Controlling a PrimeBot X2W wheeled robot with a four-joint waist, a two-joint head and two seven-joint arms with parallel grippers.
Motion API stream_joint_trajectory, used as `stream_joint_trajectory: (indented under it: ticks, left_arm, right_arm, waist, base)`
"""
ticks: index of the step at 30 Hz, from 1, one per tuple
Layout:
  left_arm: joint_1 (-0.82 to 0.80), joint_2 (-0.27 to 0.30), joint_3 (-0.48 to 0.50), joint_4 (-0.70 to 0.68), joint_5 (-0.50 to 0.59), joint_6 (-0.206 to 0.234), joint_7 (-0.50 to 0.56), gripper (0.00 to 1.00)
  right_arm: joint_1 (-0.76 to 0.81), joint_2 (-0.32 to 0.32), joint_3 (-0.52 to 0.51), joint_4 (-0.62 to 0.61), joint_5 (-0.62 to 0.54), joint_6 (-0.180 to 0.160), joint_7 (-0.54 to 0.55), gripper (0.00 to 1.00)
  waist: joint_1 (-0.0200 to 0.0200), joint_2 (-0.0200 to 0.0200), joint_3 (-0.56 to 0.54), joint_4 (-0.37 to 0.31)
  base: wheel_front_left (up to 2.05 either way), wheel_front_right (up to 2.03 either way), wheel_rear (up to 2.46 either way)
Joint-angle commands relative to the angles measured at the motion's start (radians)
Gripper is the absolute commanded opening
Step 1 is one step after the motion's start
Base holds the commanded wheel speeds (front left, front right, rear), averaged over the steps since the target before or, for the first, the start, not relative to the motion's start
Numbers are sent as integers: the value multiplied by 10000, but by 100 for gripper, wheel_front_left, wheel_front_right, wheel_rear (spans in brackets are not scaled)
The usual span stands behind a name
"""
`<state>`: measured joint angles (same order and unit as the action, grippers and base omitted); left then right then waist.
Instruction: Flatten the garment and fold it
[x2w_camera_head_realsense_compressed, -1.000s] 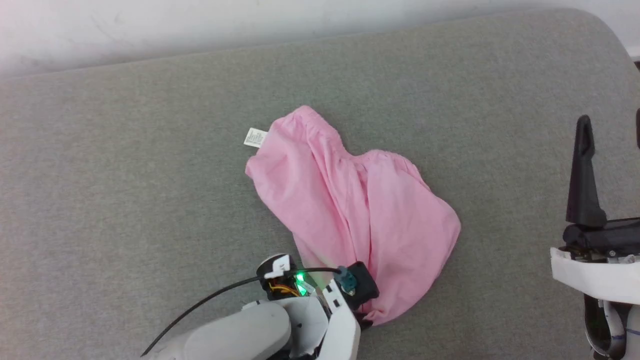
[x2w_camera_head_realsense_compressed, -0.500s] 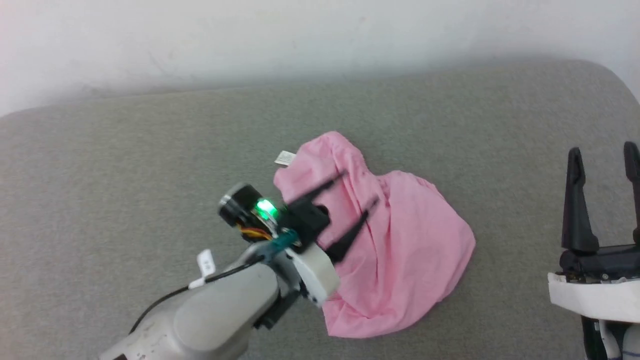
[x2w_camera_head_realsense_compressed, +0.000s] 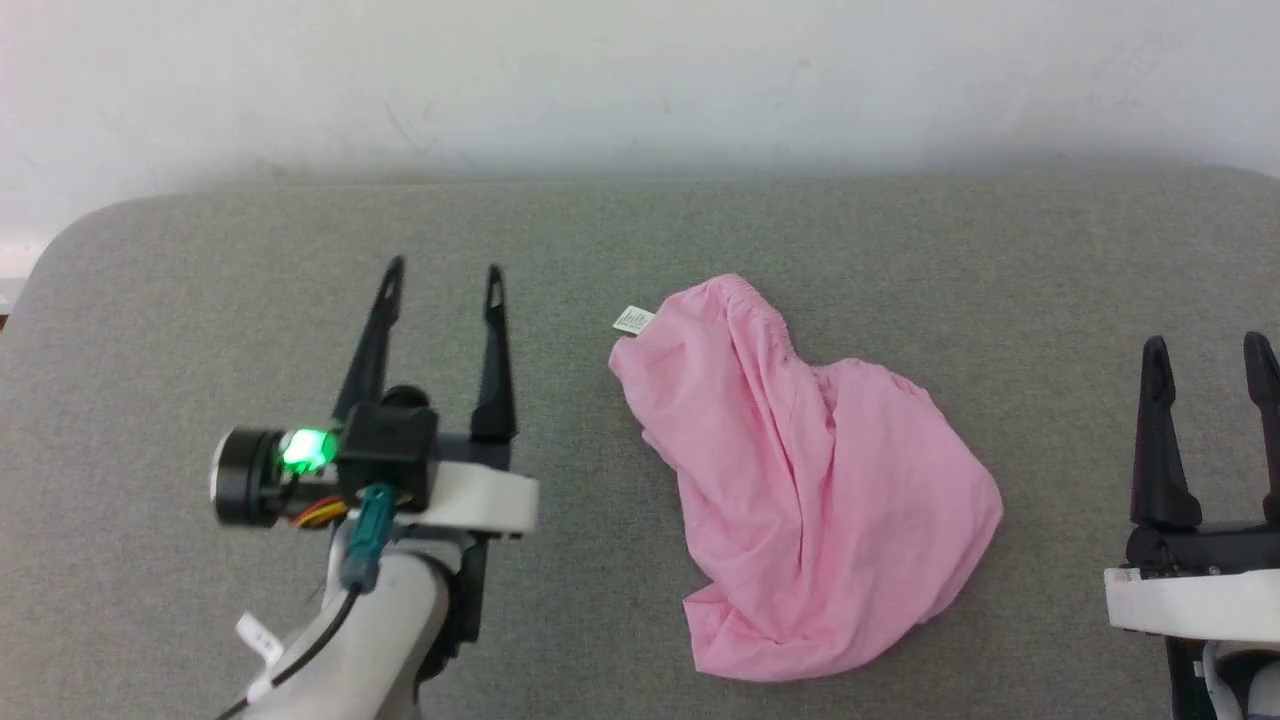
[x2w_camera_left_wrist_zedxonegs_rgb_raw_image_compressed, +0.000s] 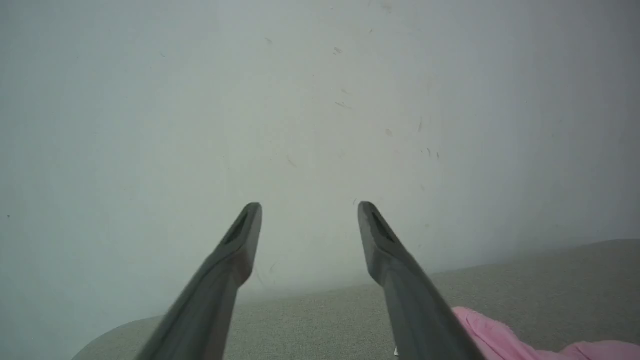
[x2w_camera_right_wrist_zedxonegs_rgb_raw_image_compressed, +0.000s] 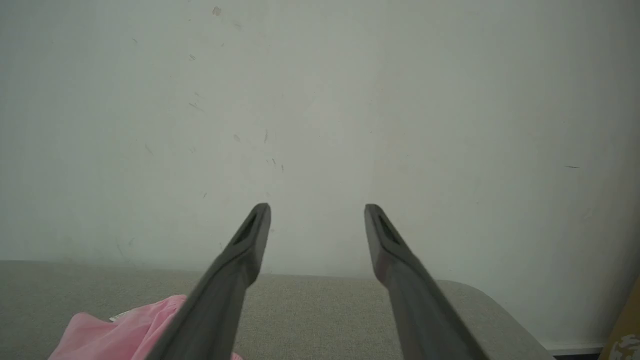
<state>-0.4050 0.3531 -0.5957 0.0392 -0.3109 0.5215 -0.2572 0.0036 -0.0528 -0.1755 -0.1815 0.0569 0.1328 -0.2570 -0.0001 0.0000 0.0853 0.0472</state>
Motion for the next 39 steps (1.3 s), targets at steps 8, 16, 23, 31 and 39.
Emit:
stream_joint_trajectory:
  ticks: [8, 16, 23, 31, 39]
  left_arm:
    - [1853, -503, 1398, -193, 776, -824, -44, 100]
    - [2820, -1109, 2208, 240, 1354, -2002, -45, 100]
    - [3022, -1559, 2779, 427, 1829, -2599, -45, 100]
    - [2853, -1964, 3265, 193, 2366, -2812, -45, 100]
    - [2619, -2279, 3626, 10, 2660, -2753, -45, 100]
  right_arm:
    - [310, 26, 107, 553, 341, -21, -47, 100]
    - [640, 26, 389, 878, 433, -21, -47, 100]
    - [667, 26, 476, 991, 421, -21, -47, 100]
    - [-827, 26, 232, 449, -339, -21, -47, 100]
    - [-3317, -1407, 1398, 1687, -1339, -21, -47, 100]
  waist:
    - [1, 0, -123, 154]
    - [1, 0, -271, 104]
    - [1, 0, -289, 114]
    - [1, 0, 23, 392]
    - [1, 0, 601, 850]
  base:
    - [0, 0, 0]
    - [0, 0, 0]
    - [0, 0, 0]
    - [0, 0, 0]
    - [0, 0, 0]
